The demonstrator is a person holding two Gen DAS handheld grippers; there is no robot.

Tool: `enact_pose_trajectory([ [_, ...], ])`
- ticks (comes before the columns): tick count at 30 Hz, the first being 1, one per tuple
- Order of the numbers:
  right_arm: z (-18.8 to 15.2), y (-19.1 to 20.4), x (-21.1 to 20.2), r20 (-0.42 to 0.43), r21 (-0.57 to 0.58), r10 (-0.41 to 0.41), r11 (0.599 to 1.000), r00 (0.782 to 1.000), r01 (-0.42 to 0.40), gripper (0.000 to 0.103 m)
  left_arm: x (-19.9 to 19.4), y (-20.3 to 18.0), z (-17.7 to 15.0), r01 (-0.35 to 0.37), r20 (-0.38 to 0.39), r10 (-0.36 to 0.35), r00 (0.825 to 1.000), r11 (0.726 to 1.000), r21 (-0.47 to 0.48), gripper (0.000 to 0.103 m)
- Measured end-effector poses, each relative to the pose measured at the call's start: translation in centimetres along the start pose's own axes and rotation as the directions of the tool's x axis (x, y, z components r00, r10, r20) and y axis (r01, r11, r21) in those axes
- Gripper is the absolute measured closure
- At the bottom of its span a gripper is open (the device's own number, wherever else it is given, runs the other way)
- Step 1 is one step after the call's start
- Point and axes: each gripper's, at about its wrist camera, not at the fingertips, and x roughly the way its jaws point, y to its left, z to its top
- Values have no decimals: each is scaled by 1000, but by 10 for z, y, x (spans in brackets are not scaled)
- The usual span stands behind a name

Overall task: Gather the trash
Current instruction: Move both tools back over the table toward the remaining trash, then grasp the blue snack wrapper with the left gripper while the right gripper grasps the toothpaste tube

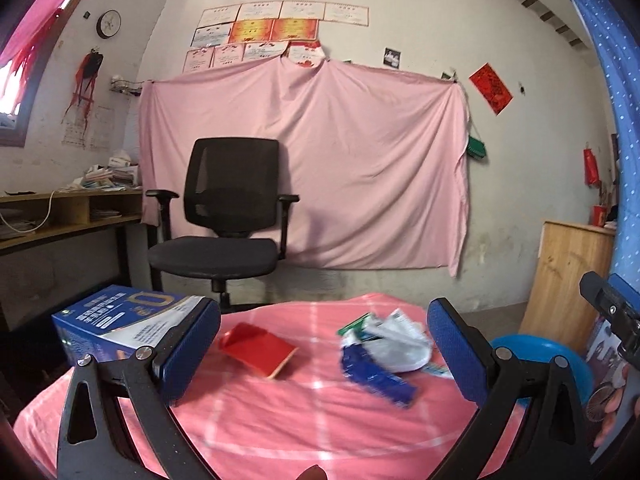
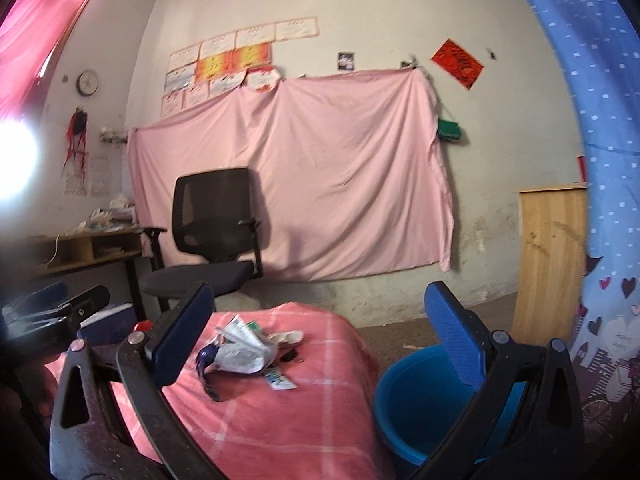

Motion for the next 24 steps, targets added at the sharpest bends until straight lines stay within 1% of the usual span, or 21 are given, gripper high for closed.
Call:
enact_pose_trajectory([
  [6,-8,17,24,-52,-21,37,999,998,-38,0,18,18,-19,-50,-35,51,998,998,26,2],
  [11,-17,29,44,-103,-34,57,998,993,-61,0,31,31,-32,-67,-57,69,996,997,41,2],
  [15,-23,38,57,-145,-64,57,996,988,-67,0,43,35,-39,-73,-79,78,994,995,61,2],
  [19,-29,43,72,-196,-119,25,992,980,-49,0,61,38,-45,-97,-124,107,987,992,81,2],
  [23,-36,40,91,-274,-103,17,994,961,-47,0,79,40,-51,-62,-206,71,976,997,51,2],
  [24,-38,38,97,-302,-99,14,994,953,-46,0,83,39,-52,-49,-222,57,973,998,40,2],
])
